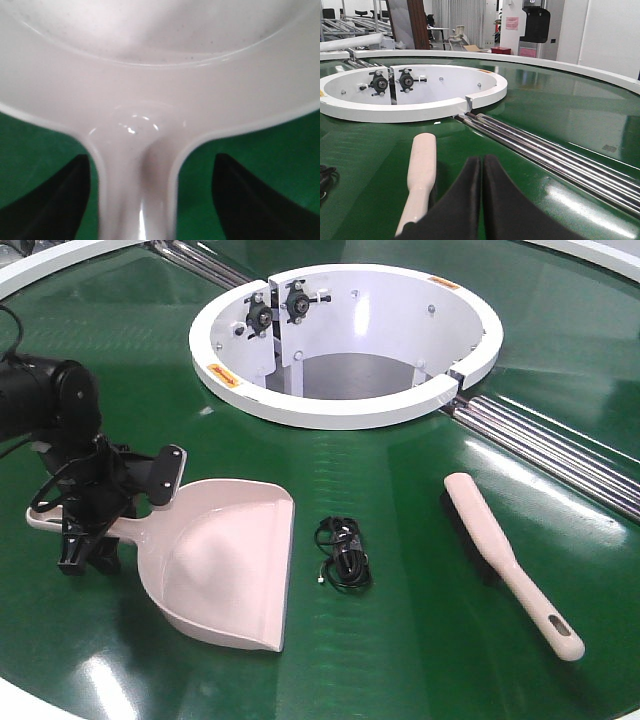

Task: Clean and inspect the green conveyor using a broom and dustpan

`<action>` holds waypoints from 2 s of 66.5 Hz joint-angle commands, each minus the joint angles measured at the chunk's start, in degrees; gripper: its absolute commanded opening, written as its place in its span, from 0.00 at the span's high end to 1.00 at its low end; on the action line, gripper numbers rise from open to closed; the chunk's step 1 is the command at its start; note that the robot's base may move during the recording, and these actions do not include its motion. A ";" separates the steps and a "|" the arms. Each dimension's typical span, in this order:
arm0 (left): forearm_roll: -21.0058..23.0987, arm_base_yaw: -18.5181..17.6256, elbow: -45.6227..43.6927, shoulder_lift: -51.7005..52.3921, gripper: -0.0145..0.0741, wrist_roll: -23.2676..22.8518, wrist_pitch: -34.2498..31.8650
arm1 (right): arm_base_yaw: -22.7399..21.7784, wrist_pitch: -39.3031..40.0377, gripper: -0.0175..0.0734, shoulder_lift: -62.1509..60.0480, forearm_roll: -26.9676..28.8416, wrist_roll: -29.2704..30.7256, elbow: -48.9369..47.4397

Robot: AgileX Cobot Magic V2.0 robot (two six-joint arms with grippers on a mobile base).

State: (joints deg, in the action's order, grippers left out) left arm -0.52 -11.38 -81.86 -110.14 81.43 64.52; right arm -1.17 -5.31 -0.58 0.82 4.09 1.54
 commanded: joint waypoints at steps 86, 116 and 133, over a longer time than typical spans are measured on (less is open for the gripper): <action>-2.28 -3.34 -10.56 2.61 0.85 -10.12 6.09 | -0.27 4.19 0.82 -1.03 -0.01 0.26 1.25; -2.38 -3.87 -10.56 0.51 0.85 -9.55 5.18 | -0.27 4.19 0.82 -1.03 -0.01 0.26 1.25; -2.38 -3.87 -10.56 0.32 0.85 -9.44 4.02 | -0.27 4.19 0.82 -1.03 -0.01 0.26 1.25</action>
State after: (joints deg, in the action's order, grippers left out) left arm -3.35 -14.73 -90.56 -112.57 72.12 69.92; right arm -1.17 -5.31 -0.58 0.82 4.09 1.54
